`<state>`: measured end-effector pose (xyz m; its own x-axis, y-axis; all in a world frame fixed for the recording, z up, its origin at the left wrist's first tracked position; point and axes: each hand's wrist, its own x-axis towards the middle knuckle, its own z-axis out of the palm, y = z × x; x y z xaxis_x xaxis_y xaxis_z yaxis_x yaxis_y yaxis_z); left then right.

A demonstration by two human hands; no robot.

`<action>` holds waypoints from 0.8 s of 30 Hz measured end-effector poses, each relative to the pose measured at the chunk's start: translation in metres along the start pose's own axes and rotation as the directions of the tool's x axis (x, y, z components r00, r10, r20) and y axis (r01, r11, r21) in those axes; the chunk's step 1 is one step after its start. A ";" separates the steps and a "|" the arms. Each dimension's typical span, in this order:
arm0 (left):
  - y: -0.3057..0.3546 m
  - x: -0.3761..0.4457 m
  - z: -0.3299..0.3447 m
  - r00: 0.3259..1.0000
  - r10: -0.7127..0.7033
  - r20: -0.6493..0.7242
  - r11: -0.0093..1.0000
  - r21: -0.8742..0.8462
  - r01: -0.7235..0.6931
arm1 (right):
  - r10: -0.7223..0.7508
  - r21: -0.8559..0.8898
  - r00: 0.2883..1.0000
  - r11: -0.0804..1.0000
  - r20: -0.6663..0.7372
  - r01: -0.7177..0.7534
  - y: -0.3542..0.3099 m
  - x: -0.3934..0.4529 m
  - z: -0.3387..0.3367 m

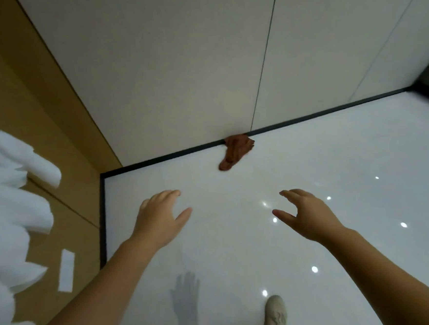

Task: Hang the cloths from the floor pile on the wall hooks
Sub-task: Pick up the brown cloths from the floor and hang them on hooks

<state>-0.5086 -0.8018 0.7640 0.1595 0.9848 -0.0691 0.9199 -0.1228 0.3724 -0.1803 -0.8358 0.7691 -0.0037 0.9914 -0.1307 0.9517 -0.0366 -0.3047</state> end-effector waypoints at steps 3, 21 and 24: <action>0.024 0.013 0.016 0.997 0.046 0.058 0.998 0.037 -0.048 | 0.073 0.013 0.997 0.997 0.020 -0.073 0.029 -0.011 0.006; 0.182 0.110 0.092 0.987 -0.106 0.120 0.994 -0.022 0.109 | 0.030 0.046 0.995 0.998 0.099 -0.035 0.193 0.104 -0.059; 0.198 0.132 0.100 0.981 -0.131 0.142 0.990 -0.034 0.137 | 0.027 0.065 0.995 0.997 0.091 -0.033 0.209 0.131 -0.071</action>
<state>-0.2700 -0.7083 0.7358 0.0873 0.9648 -0.2483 0.9204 0.0172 0.3907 0.0398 -0.7049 0.7550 -0.0064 0.9745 -0.2245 0.9296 -0.0769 -0.3605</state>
